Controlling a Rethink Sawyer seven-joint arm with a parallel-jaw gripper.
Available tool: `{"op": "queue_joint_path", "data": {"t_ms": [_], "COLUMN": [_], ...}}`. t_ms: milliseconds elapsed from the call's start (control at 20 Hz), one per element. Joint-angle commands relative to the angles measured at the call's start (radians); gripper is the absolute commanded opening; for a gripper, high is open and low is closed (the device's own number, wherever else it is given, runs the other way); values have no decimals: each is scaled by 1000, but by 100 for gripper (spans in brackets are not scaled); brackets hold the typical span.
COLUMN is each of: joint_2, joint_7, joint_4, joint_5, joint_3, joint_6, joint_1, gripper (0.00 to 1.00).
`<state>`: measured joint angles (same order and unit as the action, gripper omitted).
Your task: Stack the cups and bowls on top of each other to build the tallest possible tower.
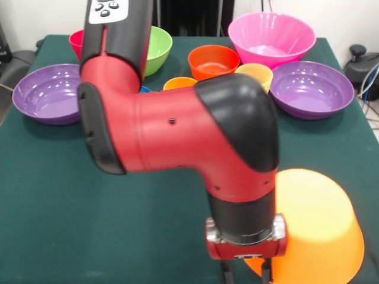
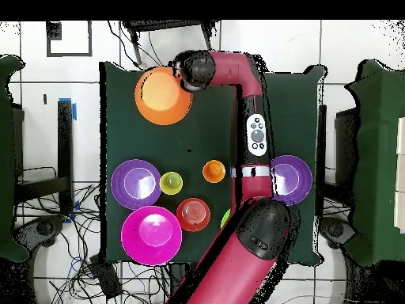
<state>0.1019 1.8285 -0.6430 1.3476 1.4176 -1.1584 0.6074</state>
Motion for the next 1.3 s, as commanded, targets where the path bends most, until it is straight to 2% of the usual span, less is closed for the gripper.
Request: {"op": "queue_joint_path", "data": {"t_ms": [50,250,500,700,850,1100,1300], "joint_2": [-22,-16,-25,-5,-7,-16,-37], "joint_7": [298,285,277,216,235,217,220], "joint_4": [-129,-122,-109,-59,-67,-47,-54], "joint_5": [-71,-141,-203,-258,-306,-358,-384], "joint_3": [-277,-315,-374,-393,-418,-459,-504], "joint_6": [-62,-100,-92,-108,-113,-137,-111], "joint_1": [-67,-86,-115,-138,-149,-173,-186], "gripper": [100,100,100,100,100,100,100]}}
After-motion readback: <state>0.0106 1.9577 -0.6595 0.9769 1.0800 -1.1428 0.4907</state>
